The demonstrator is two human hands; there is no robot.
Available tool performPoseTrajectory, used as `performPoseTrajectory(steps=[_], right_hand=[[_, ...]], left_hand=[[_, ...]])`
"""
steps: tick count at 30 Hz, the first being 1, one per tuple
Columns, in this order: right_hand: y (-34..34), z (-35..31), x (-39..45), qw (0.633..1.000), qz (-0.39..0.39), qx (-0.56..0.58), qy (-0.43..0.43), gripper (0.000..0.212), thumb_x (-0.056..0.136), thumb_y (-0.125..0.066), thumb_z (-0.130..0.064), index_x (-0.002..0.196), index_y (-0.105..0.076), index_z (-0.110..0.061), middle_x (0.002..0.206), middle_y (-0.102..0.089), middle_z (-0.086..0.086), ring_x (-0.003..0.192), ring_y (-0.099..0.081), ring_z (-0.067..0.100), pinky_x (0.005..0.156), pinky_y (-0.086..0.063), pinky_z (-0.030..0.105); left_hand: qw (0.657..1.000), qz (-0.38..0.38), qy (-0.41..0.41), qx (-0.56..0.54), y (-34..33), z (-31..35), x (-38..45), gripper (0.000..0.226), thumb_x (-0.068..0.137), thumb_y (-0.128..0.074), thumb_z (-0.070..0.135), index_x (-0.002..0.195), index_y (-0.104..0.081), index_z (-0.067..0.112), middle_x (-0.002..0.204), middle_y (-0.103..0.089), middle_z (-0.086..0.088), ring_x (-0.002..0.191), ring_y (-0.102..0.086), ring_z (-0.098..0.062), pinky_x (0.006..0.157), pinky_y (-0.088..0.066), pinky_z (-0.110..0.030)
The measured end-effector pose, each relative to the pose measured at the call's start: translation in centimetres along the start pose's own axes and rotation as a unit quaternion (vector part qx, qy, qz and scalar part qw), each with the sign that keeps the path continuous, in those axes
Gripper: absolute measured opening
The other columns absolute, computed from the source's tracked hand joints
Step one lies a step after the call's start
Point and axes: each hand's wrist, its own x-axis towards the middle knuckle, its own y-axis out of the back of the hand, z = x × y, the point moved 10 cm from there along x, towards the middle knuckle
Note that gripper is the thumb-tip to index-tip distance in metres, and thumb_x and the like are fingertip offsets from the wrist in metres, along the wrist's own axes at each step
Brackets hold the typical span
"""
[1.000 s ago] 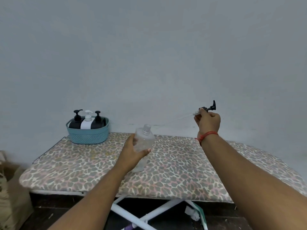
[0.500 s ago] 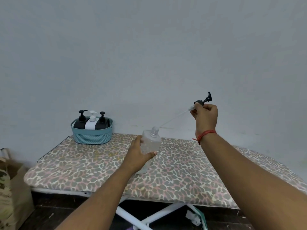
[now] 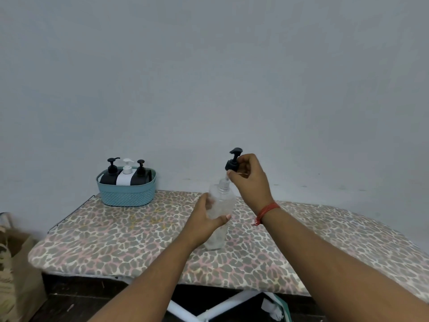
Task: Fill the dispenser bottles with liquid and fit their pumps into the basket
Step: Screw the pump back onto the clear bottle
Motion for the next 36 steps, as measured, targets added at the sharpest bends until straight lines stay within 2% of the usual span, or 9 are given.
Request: performPoseTrajectory(steps=[5, 8, 12, 15, 19, 24, 26, 29, 36], right_hand=[[-2.1, 1.5, -1.4, 0.995, -0.070, -0.074, 0.018, 0.026, 0.083, -0.071, -0.015, 0.100, -0.054, -0.026, 0.099, -0.067, -0.009, 0.096, -0.065, 0.002, 0.091, -0.053, 0.025], [-2.1, 3.5, -2.0, 0.996, -0.062, -0.061, -0.007, 0.026, 0.084, -0.069, -0.016, 0.101, -0.053, -0.028, 0.100, -0.067, -0.010, 0.097, -0.065, 0.002, 0.092, -0.053, 0.028], [-2.3, 4.7, -2.0, 0.999, -0.039, -0.017, -0.030, 0.027, 0.086, -0.068, -0.018, 0.101, -0.050, -0.031, 0.098, -0.065, -0.011, 0.097, -0.064, 0.002, 0.087, -0.052, 0.027], [-2.7, 4.9, -2.1, 0.999, -0.039, -0.005, -0.021, 0.026, 0.087, -0.067, -0.021, 0.101, -0.048, -0.033, 0.097, -0.065, -0.018, 0.101, -0.064, 0.001, 0.086, -0.050, 0.023], [-3.2, 4.8, -2.1, 0.998, -0.051, -0.013, -0.017, 0.030, 0.084, -0.067, -0.022, 0.097, -0.047, -0.039, 0.102, -0.063, -0.024, 0.106, -0.061, -0.003, 0.089, -0.046, 0.016], [-3.1, 5.0, -1.7, 0.997, -0.066, -0.016, -0.025, 0.030, 0.084, -0.068, -0.018, 0.096, -0.048, -0.036, 0.104, -0.066, -0.015, 0.106, -0.061, -0.001, 0.087, -0.045, 0.017], [-2.9, 5.1, -1.7, 0.997, -0.065, -0.013, -0.028, 0.030, 0.084, -0.069, -0.017, 0.097, -0.049, -0.034, 0.102, -0.066, -0.013, 0.103, -0.062, -0.001, 0.086, -0.045, 0.017], [-2.7, 5.3, -1.8, 0.998, -0.044, 0.004, -0.038, 0.031, 0.083, -0.070, -0.014, 0.101, -0.049, -0.028, 0.093, -0.064, -0.013, 0.097, -0.061, -0.001, 0.088, -0.044, 0.015], [-3.6, 5.1, -2.2, 0.998, -0.050, -0.012, -0.036, 0.036, 0.089, -0.071, -0.016, 0.121, -0.057, -0.026, 0.115, -0.056, -0.013, 0.104, -0.055, -0.010, 0.086, -0.041, 0.004]], left_hand=[[0.998, -0.043, 0.026, -0.034, -1.5, -1.4, 0.2, 0.097, 0.075, -0.080, 0.058, 0.152, -0.028, 0.031, 0.149, -0.039, 0.014, 0.139, -0.035, -0.007, 0.114, -0.034, -0.035], [0.996, -0.064, 0.035, -0.050, -1.9, -1.6, 0.2, 0.109, 0.070, -0.080, 0.065, 0.157, -0.022, 0.033, 0.158, -0.036, 0.009, 0.146, -0.031, -0.011, 0.118, -0.034, -0.048], [0.994, -0.094, 0.035, -0.047, -2.0, -1.7, 0.8, 0.107, 0.074, -0.079, 0.061, 0.158, -0.017, 0.036, 0.159, -0.034, 0.011, 0.147, -0.030, -0.010, 0.118, -0.035, -0.045], [0.993, -0.111, 0.021, -0.020, -1.9, -1.4, 1.2, 0.102, 0.077, -0.079, 0.058, 0.156, -0.017, 0.039, 0.156, -0.034, 0.017, 0.147, -0.028, -0.008, 0.113, -0.035, -0.031], [0.997, -0.063, -0.028, 0.021, -0.7, 1.8, 2.5, 0.113, 0.076, -0.083, 0.048, 0.159, -0.008, 0.036, 0.164, -0.019, 0.012, 0.149, -0.022, -0.008, 0.115, -0.030, -0.033], [0.991, -0.067, -0.082, 0.081, -1.4, 5.4, 3.6, 0.089, 0.073, -0.077, 0.031, 0.150, -0.033, 0.028, 0.143, -0.049, 0.007, 0.138, -0.042, -0.013, 0.111, -0.042, -0.046], [0.990, -0.064, -0.064, 0.104, -1.6, 4.7, 3.7, 0.094, 0.071, -0.073, 0.040, 0.153, -0.029, 0.025, 0.156, -0.037, 0.003, 0.151, -0.023, -0.023, 0.118, -0.031, -0.052], [0.982, -0.057, -0.061, 0.172, -1.7, 4.4, 3.8, 0.094, 0.076, -0.070, 0.040, 0.157, -0.022, 0.031, 0.169, -0.007, 0.007, 0.154, 0.012, -0.014, 0.124, -0.009, -0.055], [0.971, -0.056, -0.072, 0.222, -1.4, 4.3, 4.1, 0.091, 0.072, -0.062, 0.050, 0.154, -0.024, 0.041, 0.169, -0.002, 0.006, 0.152, 0.019, -0.014, 0.123, -0.003, -0.057]])
